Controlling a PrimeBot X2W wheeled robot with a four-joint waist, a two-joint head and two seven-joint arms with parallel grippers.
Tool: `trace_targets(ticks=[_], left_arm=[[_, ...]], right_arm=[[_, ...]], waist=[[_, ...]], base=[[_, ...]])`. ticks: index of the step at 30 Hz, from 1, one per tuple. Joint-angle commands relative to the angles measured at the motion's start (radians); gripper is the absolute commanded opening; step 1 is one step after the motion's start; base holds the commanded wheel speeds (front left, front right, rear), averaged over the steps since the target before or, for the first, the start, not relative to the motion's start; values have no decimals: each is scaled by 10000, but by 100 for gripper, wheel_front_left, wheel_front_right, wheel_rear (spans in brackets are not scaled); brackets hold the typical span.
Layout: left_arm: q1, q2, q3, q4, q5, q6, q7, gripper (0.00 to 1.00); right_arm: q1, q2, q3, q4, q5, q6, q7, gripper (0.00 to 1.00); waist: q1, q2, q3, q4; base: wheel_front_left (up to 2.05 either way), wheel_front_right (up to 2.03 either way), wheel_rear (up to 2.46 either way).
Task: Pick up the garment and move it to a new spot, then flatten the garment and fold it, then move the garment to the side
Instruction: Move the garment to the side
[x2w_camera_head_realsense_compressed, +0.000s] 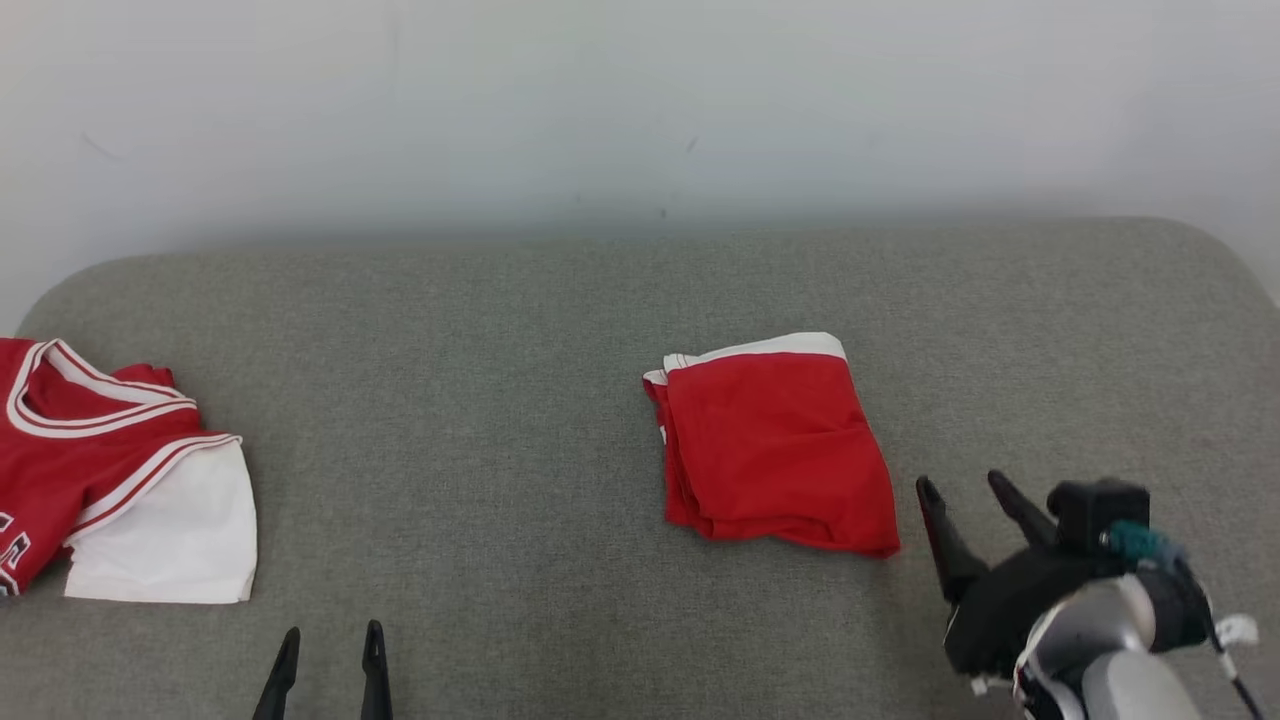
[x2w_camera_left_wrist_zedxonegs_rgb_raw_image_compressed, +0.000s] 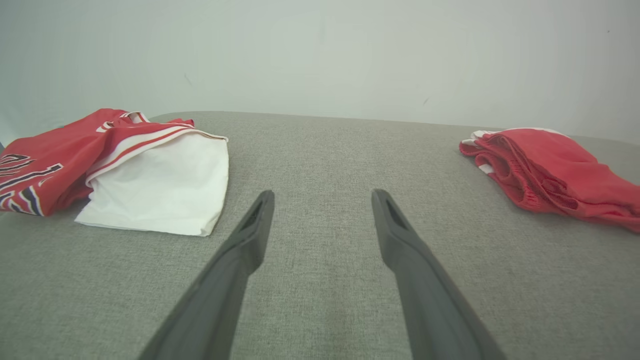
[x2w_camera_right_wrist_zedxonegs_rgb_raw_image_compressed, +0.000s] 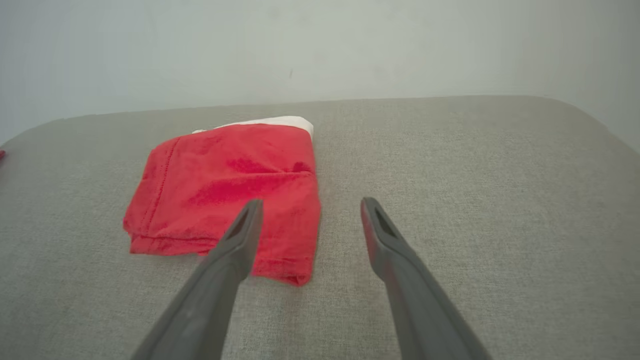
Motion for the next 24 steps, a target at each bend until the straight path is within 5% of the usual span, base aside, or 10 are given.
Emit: trace_targets(ticks=[1,10,17,24], left_arm=[[-99,-12,-62,-37,-40,59,-33,100],[-341,-14,-542,-8,-163,15,-33,100],[-546,-14,-843,-54,-257,63,-33,100],[-834,-12,-1022,-134,-306,94,-33,100]], right_arm=[[-341,-10,-78,-83,222,-23,629,100],[-2715,-228,-1153,457,141,-23,5110,100],[-3852,-145,-1850,2084,-925,-23,6229,100],[-4580,143,-2459,3665,-1743,-23,5969,100]], waist=[[-1,-1,73,124],[-1,-1,473,961],[-1,-1,953,1608],[-1,-1,1507,1955]], base=[[0,0,0],[0,0,0],[0,0,0],[0,0,0]])
